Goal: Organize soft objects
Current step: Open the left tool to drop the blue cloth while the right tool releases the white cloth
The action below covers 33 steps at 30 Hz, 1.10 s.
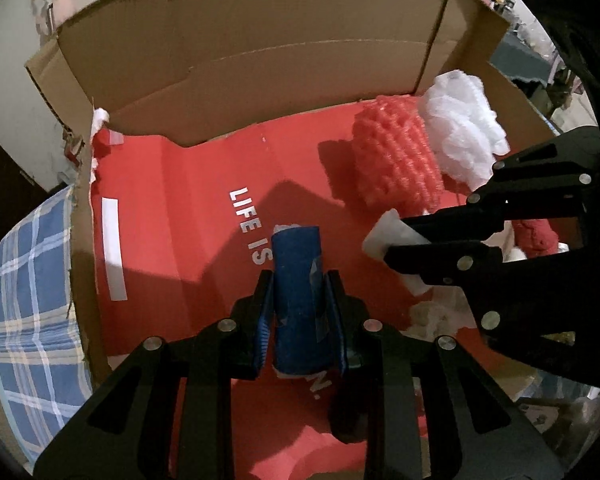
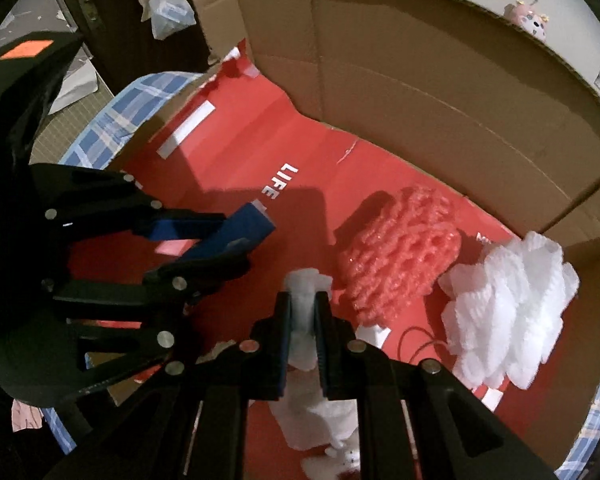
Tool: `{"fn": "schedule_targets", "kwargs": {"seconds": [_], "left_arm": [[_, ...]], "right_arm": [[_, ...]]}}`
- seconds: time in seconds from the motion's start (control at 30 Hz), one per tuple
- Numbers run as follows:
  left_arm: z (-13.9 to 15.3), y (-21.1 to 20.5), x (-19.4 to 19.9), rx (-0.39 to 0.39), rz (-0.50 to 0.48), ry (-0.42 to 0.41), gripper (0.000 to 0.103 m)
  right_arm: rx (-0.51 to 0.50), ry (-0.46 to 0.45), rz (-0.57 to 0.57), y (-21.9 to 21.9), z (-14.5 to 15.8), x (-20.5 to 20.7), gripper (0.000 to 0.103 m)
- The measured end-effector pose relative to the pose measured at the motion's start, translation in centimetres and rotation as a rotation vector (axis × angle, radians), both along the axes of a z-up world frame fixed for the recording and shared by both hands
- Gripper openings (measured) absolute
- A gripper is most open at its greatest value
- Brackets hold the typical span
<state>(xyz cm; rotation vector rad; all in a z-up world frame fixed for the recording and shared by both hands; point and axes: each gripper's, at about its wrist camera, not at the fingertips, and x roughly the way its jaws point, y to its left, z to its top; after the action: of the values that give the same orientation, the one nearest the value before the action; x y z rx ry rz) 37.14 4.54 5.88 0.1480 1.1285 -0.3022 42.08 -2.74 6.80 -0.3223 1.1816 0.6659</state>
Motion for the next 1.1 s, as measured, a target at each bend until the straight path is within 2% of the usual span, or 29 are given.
{"fn": "schedule_targets", "kwargs": {"seconds": [0.17, 0.6, 0.83, 0.97, 1.07, 1.1], "left_arm": [[-0.6, -0.1, 0.5, 0.003, 0.014, 0.012, 0.024], [-0.6, -0.7, 0.2, -0.01, 0.0, 0.01, 0.024], [-0.7, 0.2, -0.1, -0.023, 0.019, 0.029, 0.024], [-0.7, 0.9, 0.1, -0.048, 0.033, 0.041, 0.025], [-0.6, 1.5, 0.1, -0.063, 0.036, 0.038, 0.025], [-0.6, 1.7, 0.1, -0.07, 0.038, 0.039, 0.03]], "right_arm": [[-0.024, 0.017, -0.01, 0.7, -0.9, 1.0, 0.014], [-0.002, 0.041, -0.028, 0.9, -1.3, 1.6, 0.019], [-0.005, 0.04, -0.03, 0.5, -1.0, 1.3, 0.031], [-0.003, 0.034, -0.037, 0.3, -0.7, 1.0, 0.044], [-0.002, 0.024, -0.045, 0.1, -0.2, 0.6, 0.048], [-0.002, 0.021, -0.046, 0.0, -0.1, 0.5, 0.048]]}}
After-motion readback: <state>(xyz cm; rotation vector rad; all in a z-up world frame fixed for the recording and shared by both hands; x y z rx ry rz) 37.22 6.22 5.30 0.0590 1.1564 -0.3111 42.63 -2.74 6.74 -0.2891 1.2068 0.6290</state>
